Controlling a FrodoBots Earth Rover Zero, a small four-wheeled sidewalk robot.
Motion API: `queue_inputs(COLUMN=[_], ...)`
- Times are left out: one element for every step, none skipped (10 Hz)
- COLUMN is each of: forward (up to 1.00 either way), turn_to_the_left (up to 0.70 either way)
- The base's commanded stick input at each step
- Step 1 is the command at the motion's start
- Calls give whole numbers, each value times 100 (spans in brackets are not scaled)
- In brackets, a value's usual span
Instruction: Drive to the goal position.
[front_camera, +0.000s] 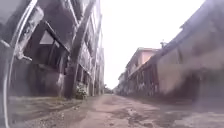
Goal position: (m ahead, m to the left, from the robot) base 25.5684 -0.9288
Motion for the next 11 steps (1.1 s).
queue_inputs(forward=[100, 100, 100, 100, 100, 100, 100, 100, 100, 100, 100], turn_to_the_left=[0, 0, 0, 0, 0, 0, 0, 0, 0, 0, 0])
